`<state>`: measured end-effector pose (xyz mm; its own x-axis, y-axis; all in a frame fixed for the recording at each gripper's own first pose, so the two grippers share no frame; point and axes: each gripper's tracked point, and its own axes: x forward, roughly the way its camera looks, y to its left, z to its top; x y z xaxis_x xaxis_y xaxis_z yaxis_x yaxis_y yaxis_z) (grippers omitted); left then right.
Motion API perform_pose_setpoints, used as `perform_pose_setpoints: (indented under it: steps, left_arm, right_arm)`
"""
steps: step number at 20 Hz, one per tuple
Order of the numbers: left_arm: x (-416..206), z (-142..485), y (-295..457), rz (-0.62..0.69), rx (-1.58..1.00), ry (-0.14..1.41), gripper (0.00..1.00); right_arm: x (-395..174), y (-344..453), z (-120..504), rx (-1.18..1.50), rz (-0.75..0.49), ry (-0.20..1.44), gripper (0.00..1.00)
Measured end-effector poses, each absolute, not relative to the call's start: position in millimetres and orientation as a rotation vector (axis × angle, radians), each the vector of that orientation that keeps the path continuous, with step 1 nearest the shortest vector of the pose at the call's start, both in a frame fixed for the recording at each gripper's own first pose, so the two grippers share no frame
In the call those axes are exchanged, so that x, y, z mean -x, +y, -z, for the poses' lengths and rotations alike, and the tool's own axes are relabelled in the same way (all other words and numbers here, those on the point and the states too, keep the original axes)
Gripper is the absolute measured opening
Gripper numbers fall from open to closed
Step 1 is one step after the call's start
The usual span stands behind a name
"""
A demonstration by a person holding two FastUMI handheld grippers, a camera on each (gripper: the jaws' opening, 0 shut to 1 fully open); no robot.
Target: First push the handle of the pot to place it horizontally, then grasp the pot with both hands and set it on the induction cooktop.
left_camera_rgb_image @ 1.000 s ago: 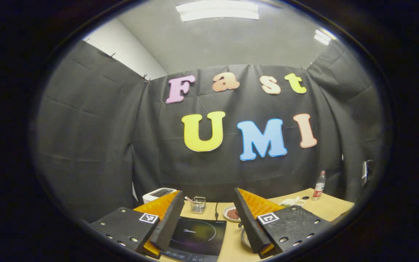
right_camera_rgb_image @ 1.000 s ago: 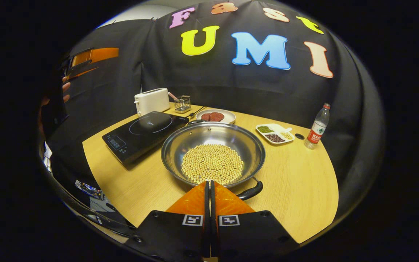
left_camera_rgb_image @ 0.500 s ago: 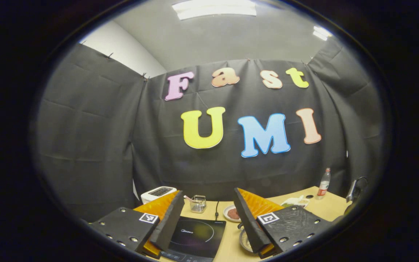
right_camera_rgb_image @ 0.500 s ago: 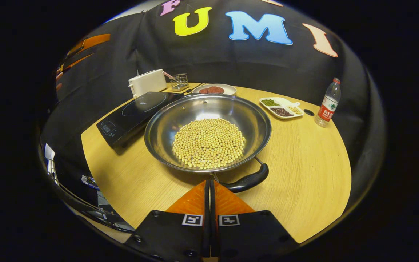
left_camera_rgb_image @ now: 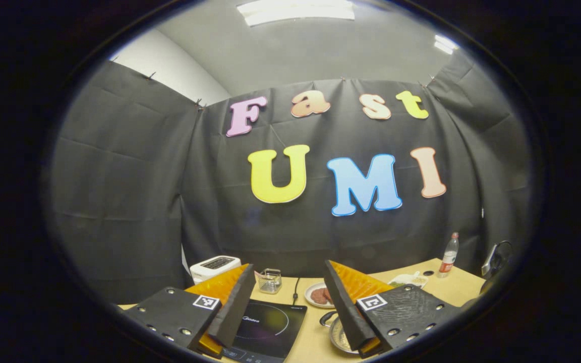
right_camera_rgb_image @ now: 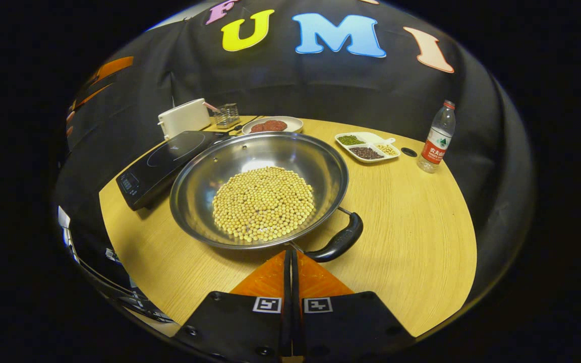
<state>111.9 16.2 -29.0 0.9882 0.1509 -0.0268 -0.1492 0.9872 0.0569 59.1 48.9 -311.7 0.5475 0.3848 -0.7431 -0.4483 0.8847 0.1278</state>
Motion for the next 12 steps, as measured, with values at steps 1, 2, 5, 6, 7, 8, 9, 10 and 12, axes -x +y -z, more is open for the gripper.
perform_pose_setpoints:
  steps: [1,2,5,6,7,8,9,10,12]
  left_arm:
    - [-111,31,15,-0.152,-0.056,0.033,0.81]
    - [-112,31,14,-0.153,-0.058,0.035,0.81]
    - [-114,34,15,-0.162,-0.063,0.039,0.81]
    - [-115,36,16,-0.164,-0.061,0.041,0.81]
    - [-116,36,15,-0.168,-0.06,0.043,0.81]
    - [-116,36,17,-0.172,-0.059,0.044,0.81]
    - [-116,38,17,-0.175,-0.058,0.044,0.81]
    - [-118,39,17,-0.176,-0.059,0.046,0.81]
    - [-118,43,17,-0.177,-0.059,0.054,0.81]
  right_arm:
    - [-63,46,313,0.079,-0.484,0.859,0.02]
    - [-67,45,313,0.08,-0.474,0.858,0.02]
    - [-78,40,315,0.086,-0.451,0.855,0.02]
    - [-82,38,315,0.089,-0.443,0.854,0.02]
    - [-84,37,316,0.091,-0.437,0.854,0.02]
    - [-87,35,317,0.091,-0.427,0.853,0.02]
    - [-92,33,318,0.092,-0.416,0.852,0.02]
    - [-96,31,318,0.091,-0.405,0.85,0.02]
    - [-104,29,319,0.085,-0.382,0.847,0.02]
